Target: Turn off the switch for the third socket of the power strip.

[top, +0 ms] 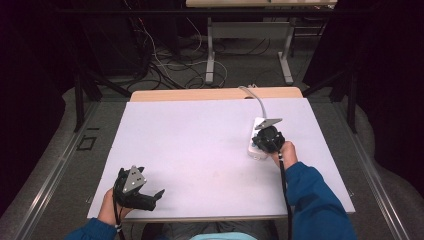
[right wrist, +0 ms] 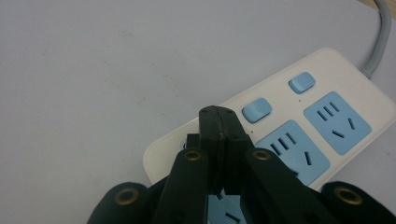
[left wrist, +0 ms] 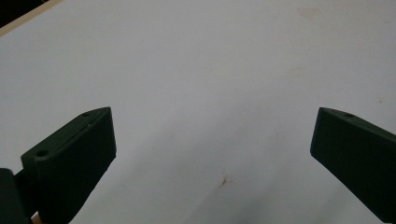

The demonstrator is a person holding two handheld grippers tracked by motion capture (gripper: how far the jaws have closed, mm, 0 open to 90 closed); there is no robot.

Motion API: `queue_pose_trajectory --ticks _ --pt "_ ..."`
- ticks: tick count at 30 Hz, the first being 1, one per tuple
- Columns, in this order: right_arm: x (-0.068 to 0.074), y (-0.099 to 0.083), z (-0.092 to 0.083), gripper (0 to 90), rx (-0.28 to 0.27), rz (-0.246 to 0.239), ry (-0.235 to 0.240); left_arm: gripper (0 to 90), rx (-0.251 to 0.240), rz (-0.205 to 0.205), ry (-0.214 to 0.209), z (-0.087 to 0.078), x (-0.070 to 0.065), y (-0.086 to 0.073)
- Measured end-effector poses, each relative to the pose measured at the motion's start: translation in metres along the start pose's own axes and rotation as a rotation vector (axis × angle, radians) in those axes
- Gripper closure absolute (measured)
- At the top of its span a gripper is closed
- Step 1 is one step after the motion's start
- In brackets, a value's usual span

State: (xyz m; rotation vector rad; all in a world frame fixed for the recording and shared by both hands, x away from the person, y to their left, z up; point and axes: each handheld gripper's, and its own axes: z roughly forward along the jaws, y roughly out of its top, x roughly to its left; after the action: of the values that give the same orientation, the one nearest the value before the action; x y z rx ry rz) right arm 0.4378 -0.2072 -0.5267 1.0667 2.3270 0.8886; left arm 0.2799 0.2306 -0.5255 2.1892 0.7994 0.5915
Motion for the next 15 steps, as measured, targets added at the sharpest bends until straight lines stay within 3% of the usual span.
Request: queue_pose_trajectory --ticks 9,15 --pt "0.0 0.001 -0.009 85.4 -0.05 -0.009 0.003 0.1 0.001 0.005 0.005 -0.001 0.0 0.0" --pt "0.003 0.005 -0.021 69.1 -0.079 0.0 0.028 0.1 -0.002 0.0 0.006 -0.001 0.001 0.0"
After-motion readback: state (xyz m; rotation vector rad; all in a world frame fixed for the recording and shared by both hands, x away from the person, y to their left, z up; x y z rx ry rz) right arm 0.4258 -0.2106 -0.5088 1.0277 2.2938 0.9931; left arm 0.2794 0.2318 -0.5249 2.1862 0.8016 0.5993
